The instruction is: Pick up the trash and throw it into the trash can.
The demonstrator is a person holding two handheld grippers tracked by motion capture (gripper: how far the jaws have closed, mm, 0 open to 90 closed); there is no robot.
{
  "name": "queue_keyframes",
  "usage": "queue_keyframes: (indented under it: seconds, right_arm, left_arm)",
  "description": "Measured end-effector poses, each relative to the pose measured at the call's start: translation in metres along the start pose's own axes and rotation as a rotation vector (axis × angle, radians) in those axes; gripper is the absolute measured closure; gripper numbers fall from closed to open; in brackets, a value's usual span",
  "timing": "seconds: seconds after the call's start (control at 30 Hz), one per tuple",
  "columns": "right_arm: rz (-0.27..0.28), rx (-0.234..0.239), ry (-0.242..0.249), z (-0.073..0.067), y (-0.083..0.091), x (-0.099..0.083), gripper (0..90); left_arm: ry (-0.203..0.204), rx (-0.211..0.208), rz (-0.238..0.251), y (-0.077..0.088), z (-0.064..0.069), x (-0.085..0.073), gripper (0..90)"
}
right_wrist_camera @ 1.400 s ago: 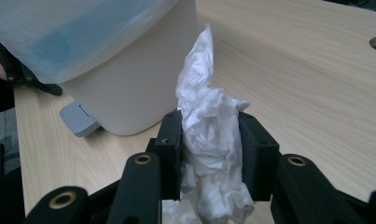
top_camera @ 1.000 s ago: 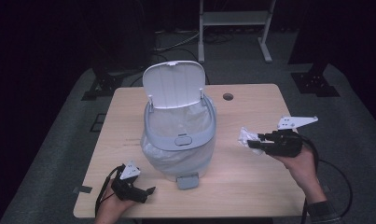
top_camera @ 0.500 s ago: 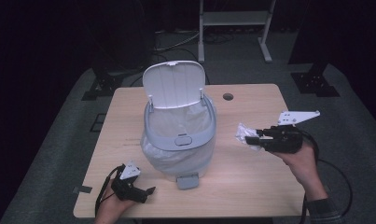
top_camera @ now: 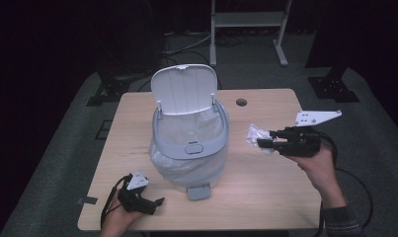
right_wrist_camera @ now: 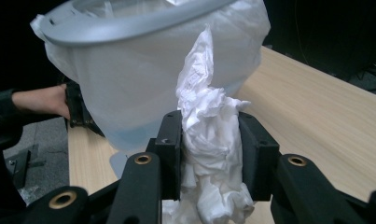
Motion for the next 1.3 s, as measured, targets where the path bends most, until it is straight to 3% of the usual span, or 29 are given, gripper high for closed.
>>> queue_keyframes:
  seconds: [0.37,0.7,1.0,1.3]
  right_arm:
    - [0.055,0.036,0.010,-0.008,0.009,0.023,64.2]
    - [0.064,0.055,0.039,-0.017,0.010,0.048,64.2]
    - [0.085,0.098,0.075,-0.030,0.000,0.077,64.2]
    - [0.089,0.122,0.097,-0.039,-0.012,0.094,64.2]
  left_arm:
    - [-0.008,-0.005,-0.001,0.000,0.000,0.000,0.0]
    - [-0.011,-0.006,0.001,0.000,0.000,0.000,0.0]
    - [-0.010,-0.008,0.000,0.000,0.001,0.000,0.0]
    - [-0.010,-0.009,0.001,0.000,0.001,0.000,0.0]
Point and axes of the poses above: each handheld gripper's, and its own axes: y roughly backward along the jaws, x roughly out of its top, z roughly to its right, the point moved 9 cm from there along -y, roughly forward along the jaws, and after that the axes turned 5 degrees about -y, right-handed, at the moved point
